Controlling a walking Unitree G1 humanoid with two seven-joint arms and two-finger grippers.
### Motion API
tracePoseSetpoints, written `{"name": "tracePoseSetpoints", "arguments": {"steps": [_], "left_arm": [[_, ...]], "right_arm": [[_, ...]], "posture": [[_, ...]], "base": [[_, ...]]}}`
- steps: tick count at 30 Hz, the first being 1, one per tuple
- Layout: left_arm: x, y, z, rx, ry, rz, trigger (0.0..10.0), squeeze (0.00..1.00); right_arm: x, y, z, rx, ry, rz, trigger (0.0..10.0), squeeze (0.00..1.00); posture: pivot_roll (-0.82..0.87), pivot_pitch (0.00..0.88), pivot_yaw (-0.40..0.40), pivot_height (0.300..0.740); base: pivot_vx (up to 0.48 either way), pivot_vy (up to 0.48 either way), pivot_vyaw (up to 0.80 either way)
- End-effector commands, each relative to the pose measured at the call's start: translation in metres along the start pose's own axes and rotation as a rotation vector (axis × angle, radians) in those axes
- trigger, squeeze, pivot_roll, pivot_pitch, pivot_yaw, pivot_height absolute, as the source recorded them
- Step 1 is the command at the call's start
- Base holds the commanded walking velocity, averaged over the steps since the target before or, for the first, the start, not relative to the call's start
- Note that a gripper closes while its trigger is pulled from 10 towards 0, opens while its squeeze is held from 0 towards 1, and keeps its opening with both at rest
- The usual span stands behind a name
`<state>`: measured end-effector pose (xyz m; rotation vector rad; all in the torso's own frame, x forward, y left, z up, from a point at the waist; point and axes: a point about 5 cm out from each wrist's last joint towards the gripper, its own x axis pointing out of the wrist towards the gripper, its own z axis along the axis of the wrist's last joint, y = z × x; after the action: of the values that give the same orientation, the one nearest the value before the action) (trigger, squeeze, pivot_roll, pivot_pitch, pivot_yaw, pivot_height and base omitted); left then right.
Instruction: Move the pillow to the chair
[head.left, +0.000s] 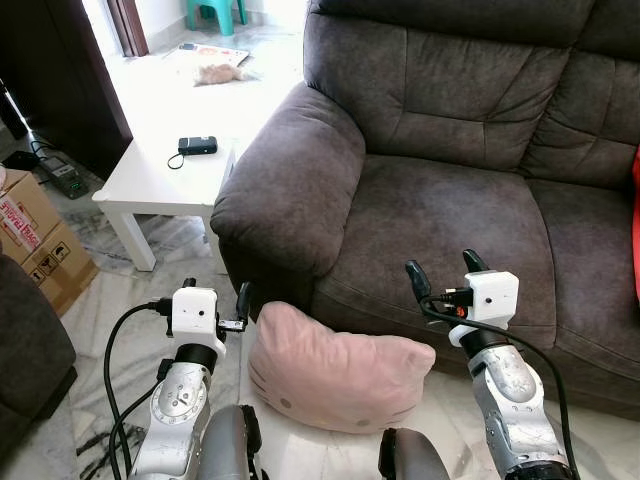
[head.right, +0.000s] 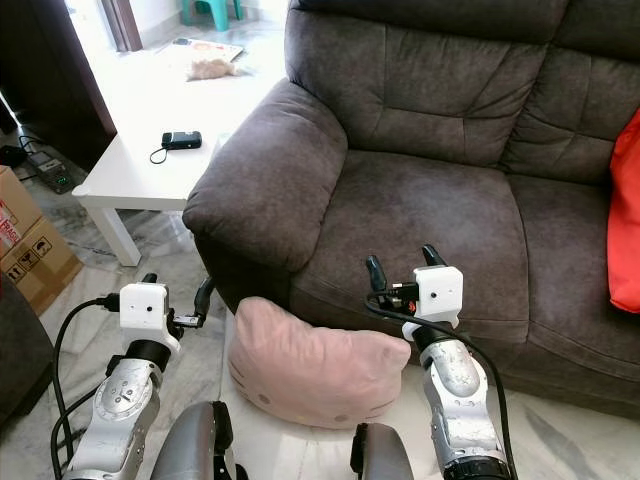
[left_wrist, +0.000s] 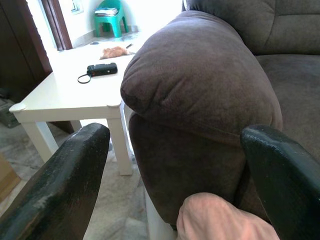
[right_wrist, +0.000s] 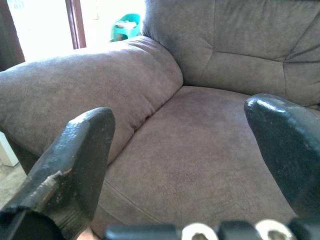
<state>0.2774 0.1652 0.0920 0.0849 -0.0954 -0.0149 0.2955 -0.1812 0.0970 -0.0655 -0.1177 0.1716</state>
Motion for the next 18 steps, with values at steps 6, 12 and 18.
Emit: {"name": "tracePoseSetpoints", "arguments": {"steps": [6,12,18], "left_arm": [[-0.002,-0.004,-0.004,0.002,0.024,-0.014,10.0,0.0],[-0.003,-0.003,-0.008,-0.008,0.046,-0.009,10.0,0.0],[-0.003,-0.002,-0.011,-0.013,0.066,0.008,10.0,0.0]], "right_arm": [[0.0,0.001,0.0,0.007,-0.004,0.01,10.0,0.0],[0.0,0.001,0.001,0.005,-0.008,0.014,10.0,0.0],[0.0,0.001,0.001,0.004,-0.009,0.019,10.0,0.0]], "posture": [[-0.01,0.084,-0.041,0.564],[-0.01,0.088,-0.043,0.564],[-0.01,0.092,-0.044,0.564]], "base": [[0.0,0.0,0.0],[0.0,0.0,0.0],[0.0,0.0,0.0]]}}
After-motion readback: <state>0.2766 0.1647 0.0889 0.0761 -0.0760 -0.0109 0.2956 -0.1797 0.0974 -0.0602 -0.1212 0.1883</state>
